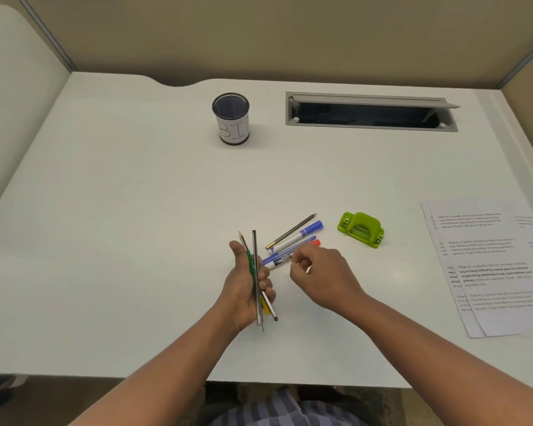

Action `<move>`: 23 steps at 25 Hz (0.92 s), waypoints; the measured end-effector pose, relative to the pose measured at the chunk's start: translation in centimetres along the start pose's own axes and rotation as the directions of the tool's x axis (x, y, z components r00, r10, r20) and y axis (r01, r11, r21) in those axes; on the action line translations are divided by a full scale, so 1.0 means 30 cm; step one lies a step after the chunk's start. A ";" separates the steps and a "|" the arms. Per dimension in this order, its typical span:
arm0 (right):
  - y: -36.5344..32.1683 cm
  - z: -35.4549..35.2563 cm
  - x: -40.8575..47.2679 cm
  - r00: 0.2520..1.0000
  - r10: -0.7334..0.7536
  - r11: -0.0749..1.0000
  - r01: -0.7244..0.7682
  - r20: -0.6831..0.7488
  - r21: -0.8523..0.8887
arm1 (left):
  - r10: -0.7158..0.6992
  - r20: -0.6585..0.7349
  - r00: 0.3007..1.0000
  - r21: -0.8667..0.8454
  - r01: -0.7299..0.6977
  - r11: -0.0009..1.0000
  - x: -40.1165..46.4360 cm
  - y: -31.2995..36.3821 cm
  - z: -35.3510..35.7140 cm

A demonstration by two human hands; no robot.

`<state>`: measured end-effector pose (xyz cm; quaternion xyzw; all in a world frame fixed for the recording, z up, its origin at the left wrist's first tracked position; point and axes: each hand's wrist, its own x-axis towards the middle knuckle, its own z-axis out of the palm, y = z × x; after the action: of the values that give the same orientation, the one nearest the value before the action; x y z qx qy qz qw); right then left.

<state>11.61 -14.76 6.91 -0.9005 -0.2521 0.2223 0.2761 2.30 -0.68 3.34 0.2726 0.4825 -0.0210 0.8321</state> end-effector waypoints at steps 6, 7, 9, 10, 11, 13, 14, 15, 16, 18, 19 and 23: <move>0.088 0.056 0.090 0.954 -0.292 0.836 0.291 0.072 -0.465 | 0.041 -0.013 0.999 0.131 -0.039 0.991 -0.002 0.052 -0.062; 0.096 0.059 0.103 0.943 -0.311 0.800 0.326 0.116 -0.505 | 0.041 -0.008 0.999 0.135 -0.040 0.990 -0.002 0.057 -0.071; 0.110 0.066 0.116 0.927 -0.336 0.746 0.369 0.164 -0.554 | 0.040 0.002 0.999 0.086 -0.040 0.996 0.003 0.063 -0.087; 0.117 0.070 0.116 0.920 -0.356 0.727 0.383 0.163 -0.570 | 0.046 -0.003 0.999 0.064 -0.046 0.997 0.005 0.066 -0.094; 0.122 0.073 0.113 0.916 -0.369 0.713 0.389 0.159 -0.583 | 0.056 -0.016 0.998 0.059 -0.055 0.997 0.008 0.070 -0.099; 0.132 0.079 0.102 0.914 -0.355 0.709 0.400 0.196 -0.581 | 0.074 -0.049 0.996 0.081 -0.069 0.994 0.015 0.072 -0.110; 0.136 0.079 0.097 0.911 -0.349 0.716 0.410 0.219 -0.565 | 0.082 -0.060 0.995 0.096 -0.076 0.992 0.018 0.070 -0.115; 0.137 0.076 0.095 0.908 -0.347 0.724 0.420 0.237 -0.548 | 0.090 -0.068 0.994 0.103 -0.083 0.991 0.020 0.067 -0.118; 0.134 0.072 0.093 0.905 -0.345 0.729 0.426 0.250 -0.536 | 0.098 -0.073 0.992 0.099 -0.091 0.991 0.021 0.063 -0.119; 0.125 0.061 0.091 0.898 -0.338 0.723 0.439 0.281 -0.533 | 0.111 -0.078 0.991 0.081 -0.105 0.991 0.022 0.058 -0.118; 0.122 0.058 0.090 0.895 -0.333 0.714 0.445 0.298 -0.540 | 0.120 -0.078 0.990 0.076 -0.114 0.991 0.023 0.054 -0.117; 0.128 0.061 0.070 0.884 -0.320 0.686 0.464 0.340 -0.560 | 0.148 -0.079 0.986 0.086 -0.141 0.986 0.029 0.045 -0.108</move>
<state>13.52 -15.61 2.66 -0.8347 -0.5272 0.1569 -0.0274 0.59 2.21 1.98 0.3407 0.4954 0.0315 0.7985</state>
